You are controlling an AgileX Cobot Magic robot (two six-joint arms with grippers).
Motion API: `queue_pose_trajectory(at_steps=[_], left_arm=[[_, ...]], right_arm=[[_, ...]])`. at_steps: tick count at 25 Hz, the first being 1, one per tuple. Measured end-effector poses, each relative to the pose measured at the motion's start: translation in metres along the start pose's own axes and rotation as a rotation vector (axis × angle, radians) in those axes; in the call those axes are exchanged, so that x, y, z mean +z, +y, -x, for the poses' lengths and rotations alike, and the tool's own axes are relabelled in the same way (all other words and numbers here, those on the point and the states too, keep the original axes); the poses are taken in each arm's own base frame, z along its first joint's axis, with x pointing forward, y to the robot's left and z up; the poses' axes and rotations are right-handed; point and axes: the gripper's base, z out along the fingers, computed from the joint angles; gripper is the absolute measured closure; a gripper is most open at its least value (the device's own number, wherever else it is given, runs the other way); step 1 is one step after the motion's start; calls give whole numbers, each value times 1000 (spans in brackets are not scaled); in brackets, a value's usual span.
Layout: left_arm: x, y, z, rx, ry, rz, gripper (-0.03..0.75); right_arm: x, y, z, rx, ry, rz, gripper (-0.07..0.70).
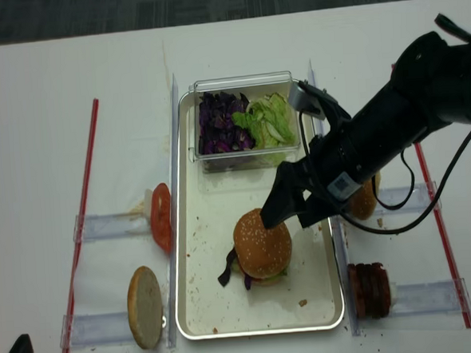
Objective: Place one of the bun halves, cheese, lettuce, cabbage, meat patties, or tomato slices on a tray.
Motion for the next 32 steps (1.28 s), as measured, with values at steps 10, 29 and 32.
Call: queue_pose_trajectory(at_steps=[10,29,32], left_arm=[[0,0,0,0,0,0,154],[0,0,0,0,0,0,154],[0,0,0,0,0,0,154]], right_arm=[[-59,52,-18,-123,-150,-102,-29],[-95,14,-24,-50,-219,-719,-29],[-96,13,-24,-28,-226,-735,-29]])
